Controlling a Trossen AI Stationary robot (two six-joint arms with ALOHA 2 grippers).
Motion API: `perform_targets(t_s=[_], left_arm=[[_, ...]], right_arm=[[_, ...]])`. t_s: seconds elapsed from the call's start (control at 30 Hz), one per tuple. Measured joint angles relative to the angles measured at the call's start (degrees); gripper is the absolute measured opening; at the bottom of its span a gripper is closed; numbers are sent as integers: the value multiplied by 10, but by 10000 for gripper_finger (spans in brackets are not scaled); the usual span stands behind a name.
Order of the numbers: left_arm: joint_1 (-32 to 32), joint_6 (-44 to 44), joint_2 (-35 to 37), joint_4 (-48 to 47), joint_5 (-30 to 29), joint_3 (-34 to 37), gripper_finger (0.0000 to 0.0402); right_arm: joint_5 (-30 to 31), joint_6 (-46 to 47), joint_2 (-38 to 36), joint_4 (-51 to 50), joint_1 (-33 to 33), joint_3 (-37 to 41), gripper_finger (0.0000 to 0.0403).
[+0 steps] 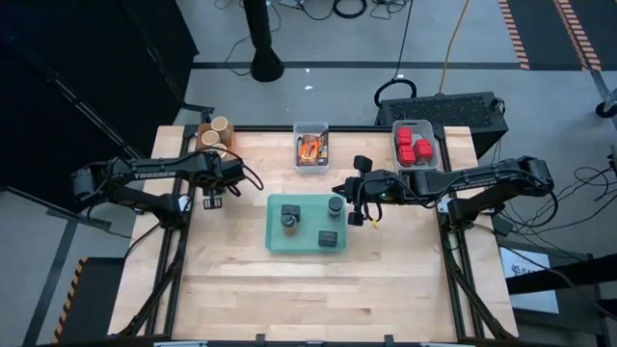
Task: Sort spices by type
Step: Put the black spice can into the green bin
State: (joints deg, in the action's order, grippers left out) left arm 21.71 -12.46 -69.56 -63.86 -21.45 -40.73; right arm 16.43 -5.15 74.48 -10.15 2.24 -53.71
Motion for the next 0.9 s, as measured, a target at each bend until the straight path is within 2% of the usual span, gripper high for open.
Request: perform_targets(t_s=[0.13, 0.37, 0.53, 0.67, 0.8, 0.9], left_arm=[[-10, 4, 0, -21, 4, -6, 136], [-80, 70, 2, -108, 27, -87, 144], [-149, 139, 2, -122, 51, -169, 145], [-205, 229, -1, -126, 52, -246, 146], [-257, 320, -31, -145, 87, -343, 146], [-302, 336, -62, -143, 94, -412, 147]], right_arm=[[0, 0, 0, 0, 0, 0, 0], [0, 0, 0, 0, 0, 0, 0], [0, 3, 0, 0, 0, 0, 0], [0, 6, 0, -6, 0, 0, 0], [0, 28, 0, -35, 0, 0, 0], [0, 46, 0, -53, 0, 0, 0]])
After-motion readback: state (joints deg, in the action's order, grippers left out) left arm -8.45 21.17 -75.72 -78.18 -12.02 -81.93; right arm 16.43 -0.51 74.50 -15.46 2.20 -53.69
